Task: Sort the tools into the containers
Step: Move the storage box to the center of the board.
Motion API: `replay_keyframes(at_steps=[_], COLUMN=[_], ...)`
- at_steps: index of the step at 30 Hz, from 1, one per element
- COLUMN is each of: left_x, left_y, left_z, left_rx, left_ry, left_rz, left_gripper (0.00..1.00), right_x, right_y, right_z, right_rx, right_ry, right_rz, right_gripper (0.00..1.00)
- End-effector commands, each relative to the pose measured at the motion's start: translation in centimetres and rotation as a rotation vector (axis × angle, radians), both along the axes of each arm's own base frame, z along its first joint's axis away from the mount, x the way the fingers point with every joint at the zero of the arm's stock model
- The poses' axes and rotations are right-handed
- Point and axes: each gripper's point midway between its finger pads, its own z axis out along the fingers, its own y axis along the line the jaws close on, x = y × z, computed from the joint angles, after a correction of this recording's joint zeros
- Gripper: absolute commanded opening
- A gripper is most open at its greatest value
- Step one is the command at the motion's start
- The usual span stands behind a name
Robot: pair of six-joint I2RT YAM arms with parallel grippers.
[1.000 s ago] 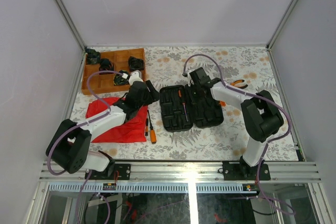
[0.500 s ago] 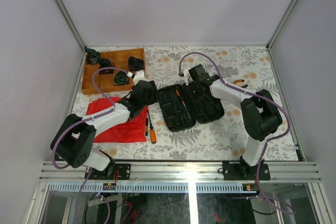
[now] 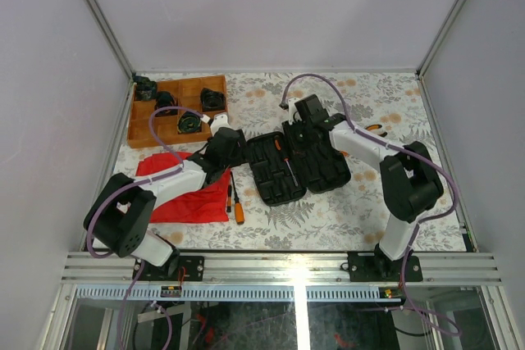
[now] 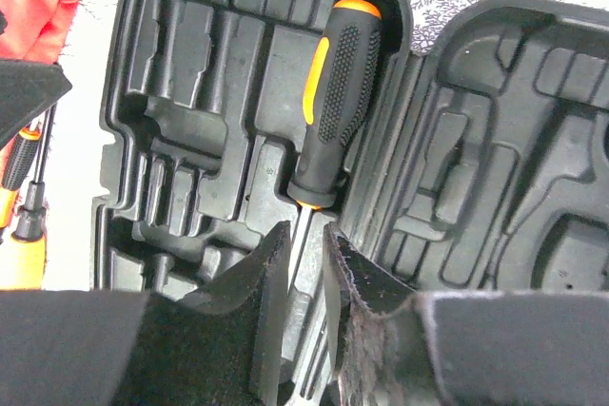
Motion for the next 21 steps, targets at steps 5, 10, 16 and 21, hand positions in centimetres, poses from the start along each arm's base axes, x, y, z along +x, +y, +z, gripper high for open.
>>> replay_keyframes(at_steps=[5,10,16,21], left_x=[1.0,1.0,0.8,0.7], left_y=[-0.5,-0.5,-0.3,-0.4], left_z=[0.9,0.9,1.8,4.9], left_rx=[-0.019,-0.029,-0.034,-0.088], left_ry=[-0.030,-0.023,-0.031,-0.055], left_rz=[-0.015,-0.023,-0.020,0.005], left_gripper=[0.60,0.59,0.54,0.54], right_x=[0.7,0.5,-0.1,-1.8], right_y=[2.5,1.9,0.9,-0.4], right_z=[0.8,-0.1,-0.3,0.6], right_rx=[0.085,0.041,0.009,0.022], right_ry=[0.043,0.065,0.069,0.052], right_rz=[0.019,-0.003,-0.048,-0.102], right_gripper=[0.26,0.26,0.24,0.25])
